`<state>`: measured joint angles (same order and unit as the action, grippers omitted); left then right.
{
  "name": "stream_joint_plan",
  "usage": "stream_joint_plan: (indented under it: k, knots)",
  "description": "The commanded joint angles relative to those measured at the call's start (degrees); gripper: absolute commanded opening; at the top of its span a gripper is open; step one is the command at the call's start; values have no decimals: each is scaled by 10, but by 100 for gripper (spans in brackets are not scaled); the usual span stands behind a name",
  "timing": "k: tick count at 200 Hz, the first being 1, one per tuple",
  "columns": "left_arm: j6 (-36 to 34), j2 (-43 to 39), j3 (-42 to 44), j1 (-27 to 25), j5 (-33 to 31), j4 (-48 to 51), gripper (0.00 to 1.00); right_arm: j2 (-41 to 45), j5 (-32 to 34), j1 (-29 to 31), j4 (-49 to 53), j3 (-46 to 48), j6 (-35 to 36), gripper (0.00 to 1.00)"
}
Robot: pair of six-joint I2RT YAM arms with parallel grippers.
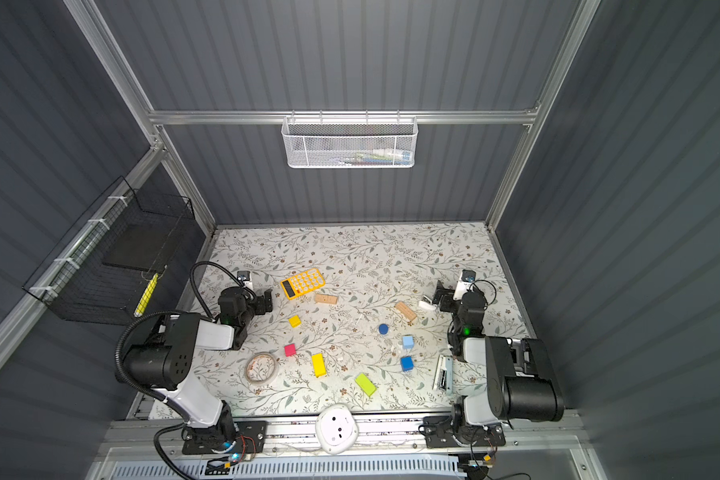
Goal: Build the wood block tower
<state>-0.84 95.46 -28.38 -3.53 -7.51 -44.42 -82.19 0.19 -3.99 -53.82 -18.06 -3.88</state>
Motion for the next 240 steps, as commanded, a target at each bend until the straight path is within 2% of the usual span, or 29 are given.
stream_joint_plan:
  k: [1, 44, 88, 120, 150, 170, 187, 213, 240]
  knots:
    - [7, -51, -33, 4, -16, 84, 92, 42, 15, -1, 65, -27, -6, 99]
    - [49, -163, -58, 4, 8, 197, 88, 133, 22, 6, 316, -111, -45, 99]
    - [73, -232, -145, 0, 52, 357, 86, 192, 33, 32, 449, -158, -84, 97]
    - [117, -242, -201, -29, 57, 444, 82, 207, 81, 94, 545, -201, -108, 94]
    - [155, -211, -242, -105, 4, 479, 82, 185, 111, 158, 624, -251, -181, 93]
    - [155, -166, -283, -139, 10, 523, 80, 142, 100, 195, 653, -273, -230, 90]
    - [169, -137, -304, -159, 0, 553, 78, 117, 120, 235, 663, -282, -249, 89]
    - [182, -137, -273, -188, 2, 509, 78, 71, 159, 276, 686, -300, -301, 88]
    - [207, -138, -267, -191, 6, 482, 78, 24, 201, 309, 702, -317, -362, 87]
